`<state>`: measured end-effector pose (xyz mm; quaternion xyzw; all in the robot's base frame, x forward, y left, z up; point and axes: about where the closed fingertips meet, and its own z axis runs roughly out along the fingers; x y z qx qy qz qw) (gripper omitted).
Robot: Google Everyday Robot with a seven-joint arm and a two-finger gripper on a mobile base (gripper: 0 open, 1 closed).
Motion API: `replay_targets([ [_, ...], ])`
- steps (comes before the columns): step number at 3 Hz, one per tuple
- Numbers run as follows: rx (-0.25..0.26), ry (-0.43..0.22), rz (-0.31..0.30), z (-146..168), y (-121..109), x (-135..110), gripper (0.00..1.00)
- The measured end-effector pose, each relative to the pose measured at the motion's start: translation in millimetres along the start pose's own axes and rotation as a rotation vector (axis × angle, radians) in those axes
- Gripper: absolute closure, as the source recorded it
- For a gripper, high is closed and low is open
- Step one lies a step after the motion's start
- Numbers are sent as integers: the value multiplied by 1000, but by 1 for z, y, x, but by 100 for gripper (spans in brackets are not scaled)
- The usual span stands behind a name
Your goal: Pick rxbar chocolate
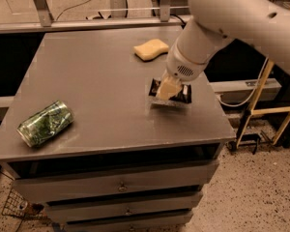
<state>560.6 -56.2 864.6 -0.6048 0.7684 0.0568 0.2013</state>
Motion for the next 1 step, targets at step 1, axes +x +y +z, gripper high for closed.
replay_targets([
  [1, 74, -87, -4, -43, -25, -2, 100],
])
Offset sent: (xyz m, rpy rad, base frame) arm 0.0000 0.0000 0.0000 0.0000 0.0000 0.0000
